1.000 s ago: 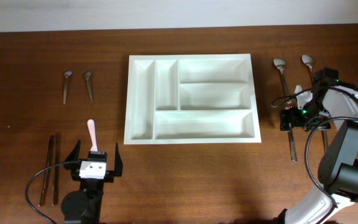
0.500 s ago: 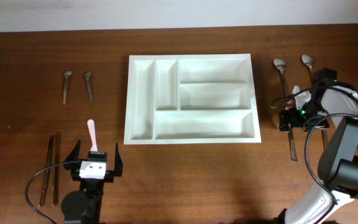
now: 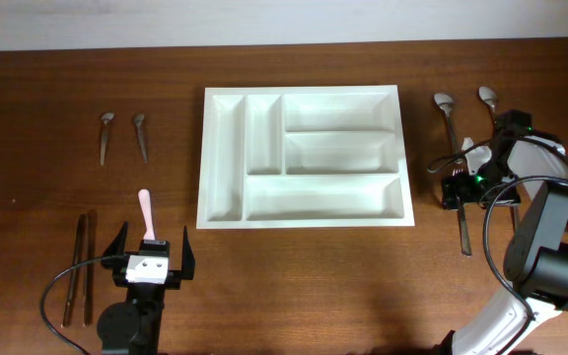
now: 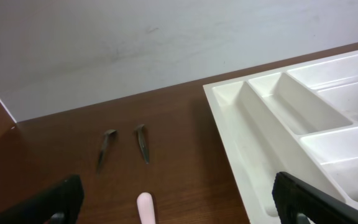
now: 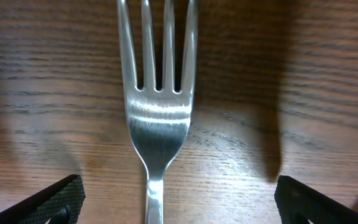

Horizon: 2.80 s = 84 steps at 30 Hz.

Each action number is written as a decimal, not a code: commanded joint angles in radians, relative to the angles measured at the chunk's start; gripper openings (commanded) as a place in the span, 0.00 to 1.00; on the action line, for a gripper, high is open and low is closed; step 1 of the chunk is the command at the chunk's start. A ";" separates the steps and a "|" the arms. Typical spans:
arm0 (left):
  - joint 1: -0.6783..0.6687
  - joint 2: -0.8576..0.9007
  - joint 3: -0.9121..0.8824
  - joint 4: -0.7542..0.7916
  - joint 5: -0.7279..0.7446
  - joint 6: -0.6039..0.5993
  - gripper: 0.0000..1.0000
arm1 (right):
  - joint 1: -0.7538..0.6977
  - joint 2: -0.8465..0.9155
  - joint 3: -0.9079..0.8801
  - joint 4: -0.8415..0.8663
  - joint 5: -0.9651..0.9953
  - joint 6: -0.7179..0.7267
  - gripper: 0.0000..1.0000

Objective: Pack container
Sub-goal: 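Lower the right gripper and close it on the fork handle, then lift the fork and carry it left over the tray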

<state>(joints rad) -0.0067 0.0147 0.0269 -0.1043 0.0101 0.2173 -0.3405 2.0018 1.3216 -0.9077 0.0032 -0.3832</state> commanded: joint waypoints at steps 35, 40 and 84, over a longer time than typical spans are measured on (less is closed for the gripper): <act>0.005 -0.008 -0.008 0.003 -0.007 0.001 0.99 | 0.000 0.055 -0.010 -0.020 0.005 0.048 0.33; 0.005 -0.008 -0.008 0.003 -0.007 0.001 0.99 | 0.000 0.055 -0.010 -0.027 0.005 0.051 0.28; 0.005 -0.008 -0.008 0.003 -0.007 0.001 0.99 | 0.000 0.054 0.178 -0.080 -0.140 0.587 0.04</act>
<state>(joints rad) -0.0067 0.0147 0.0269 -0.1047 0.0101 0.2173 -0.3405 2.0491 1.4101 -0.9661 -0.0597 0.0605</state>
